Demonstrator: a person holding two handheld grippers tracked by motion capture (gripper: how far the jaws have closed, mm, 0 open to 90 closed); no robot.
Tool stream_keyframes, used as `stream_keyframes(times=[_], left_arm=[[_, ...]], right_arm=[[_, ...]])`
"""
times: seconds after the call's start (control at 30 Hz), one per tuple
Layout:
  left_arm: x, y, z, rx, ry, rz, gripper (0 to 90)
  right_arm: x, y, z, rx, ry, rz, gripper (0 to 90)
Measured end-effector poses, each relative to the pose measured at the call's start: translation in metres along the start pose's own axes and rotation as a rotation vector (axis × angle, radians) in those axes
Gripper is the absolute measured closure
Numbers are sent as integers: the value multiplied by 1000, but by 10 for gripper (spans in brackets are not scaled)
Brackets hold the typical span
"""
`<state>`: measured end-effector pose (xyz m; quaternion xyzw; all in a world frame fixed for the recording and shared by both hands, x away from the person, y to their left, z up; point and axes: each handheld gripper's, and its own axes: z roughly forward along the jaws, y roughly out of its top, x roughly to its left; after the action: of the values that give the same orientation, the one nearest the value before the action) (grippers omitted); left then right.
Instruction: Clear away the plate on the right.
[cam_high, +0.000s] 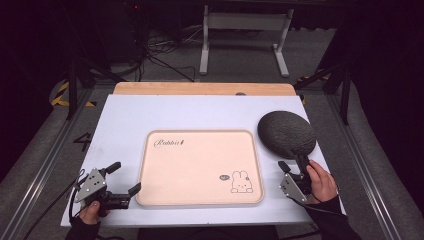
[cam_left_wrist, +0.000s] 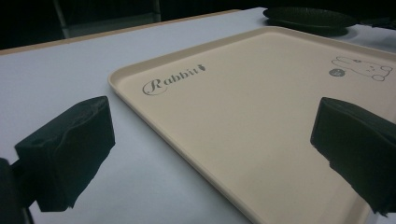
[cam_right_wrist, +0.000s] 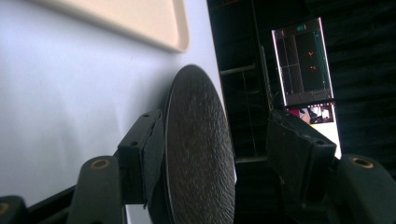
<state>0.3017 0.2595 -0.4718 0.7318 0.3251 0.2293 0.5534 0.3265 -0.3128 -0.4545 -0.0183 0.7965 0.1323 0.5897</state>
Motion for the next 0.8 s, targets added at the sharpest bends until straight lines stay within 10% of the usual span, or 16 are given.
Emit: stream_keyframes(times=[0.2, 0.8], left_arm=[[0, 0, 0, 0, 0, 0, 5], [0, 0, 0, -4, 2, -1, 5]], right_arm=[[7, -4, 8, 60, 14, -109, 379], [12, -17, 23, 202, 55, -240, 474]])
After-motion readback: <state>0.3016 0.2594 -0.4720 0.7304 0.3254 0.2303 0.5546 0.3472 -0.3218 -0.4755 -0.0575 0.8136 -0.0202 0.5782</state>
